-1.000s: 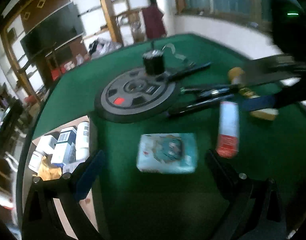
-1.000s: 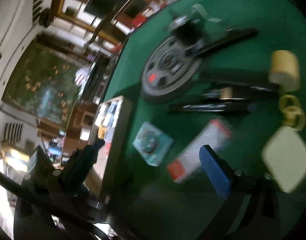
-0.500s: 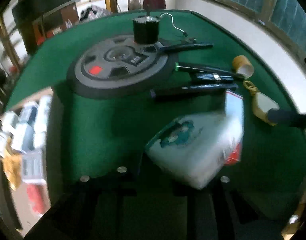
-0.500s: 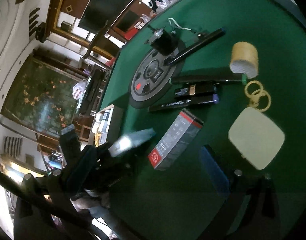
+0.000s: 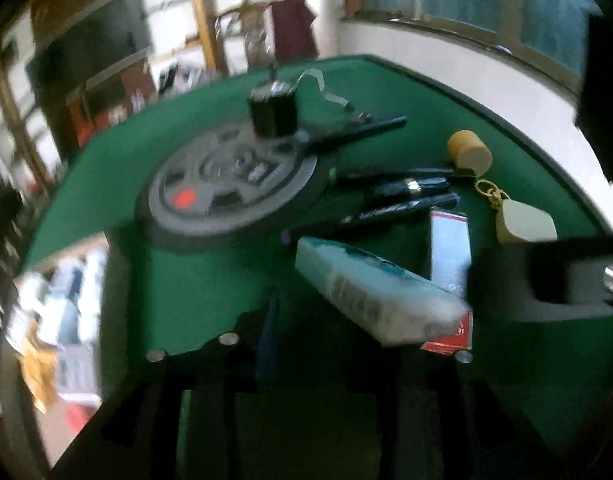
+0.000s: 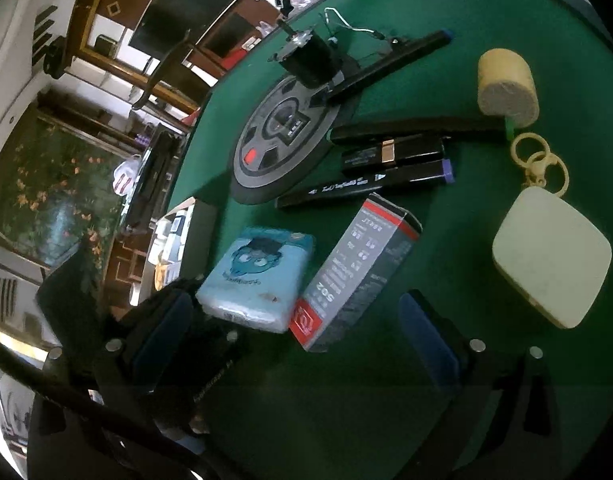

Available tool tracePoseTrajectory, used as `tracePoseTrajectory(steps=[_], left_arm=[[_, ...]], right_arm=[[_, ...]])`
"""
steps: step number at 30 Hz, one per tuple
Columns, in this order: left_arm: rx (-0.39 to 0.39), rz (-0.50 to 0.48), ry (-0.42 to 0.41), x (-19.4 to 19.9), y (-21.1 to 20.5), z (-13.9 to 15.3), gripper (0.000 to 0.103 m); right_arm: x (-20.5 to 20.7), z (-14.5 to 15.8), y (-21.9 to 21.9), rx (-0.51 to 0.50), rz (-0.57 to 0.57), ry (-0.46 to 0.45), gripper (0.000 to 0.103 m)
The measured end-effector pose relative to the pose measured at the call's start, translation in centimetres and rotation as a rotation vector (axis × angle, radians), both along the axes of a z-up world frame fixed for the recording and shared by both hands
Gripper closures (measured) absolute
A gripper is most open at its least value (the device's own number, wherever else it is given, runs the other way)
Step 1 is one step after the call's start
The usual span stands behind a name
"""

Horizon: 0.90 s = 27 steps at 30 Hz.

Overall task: Organize objects
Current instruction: 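Grasp the blue cartoon tissue packet with the left gripper while the right gripper grasps the white-and-red glue box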

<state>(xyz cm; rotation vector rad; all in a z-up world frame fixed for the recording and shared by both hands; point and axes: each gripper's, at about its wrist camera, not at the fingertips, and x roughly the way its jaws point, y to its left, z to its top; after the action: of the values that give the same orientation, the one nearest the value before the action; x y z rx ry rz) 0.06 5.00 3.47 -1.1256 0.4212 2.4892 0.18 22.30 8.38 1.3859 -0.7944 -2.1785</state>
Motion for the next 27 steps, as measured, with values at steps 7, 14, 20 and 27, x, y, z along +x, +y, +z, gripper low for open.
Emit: tracePoseTrajectory(steps=[7, 14, 20, 27], left_arm=[[0.091, -0.028, -0.025, 0.2, -1.0, 1.5, 0.049], [0.391, 0.075, -0.254, -2.2, -4.0, 0.5, 0.046], [0.511, 0.13, -0.316, -3.0, -4.5, 0.6, 0.035], [0.598, 0.137, -0.383, -3.3, -4.3, 0.3, 0.035]], right_arm=[[-0.1, 0.2, 1.2, -0.103, -0.032, 0.01, 0.0], [-0.3, 0.2, 1.8, -0.182, -0.036, 0.023, 0.0], [0.0, 0.3, 2.8, -0.193, -0.064, 0.04, 0.0], [0.3, 0.3, 3.9, -0.272, -0.065, 0.065, 0.0]])
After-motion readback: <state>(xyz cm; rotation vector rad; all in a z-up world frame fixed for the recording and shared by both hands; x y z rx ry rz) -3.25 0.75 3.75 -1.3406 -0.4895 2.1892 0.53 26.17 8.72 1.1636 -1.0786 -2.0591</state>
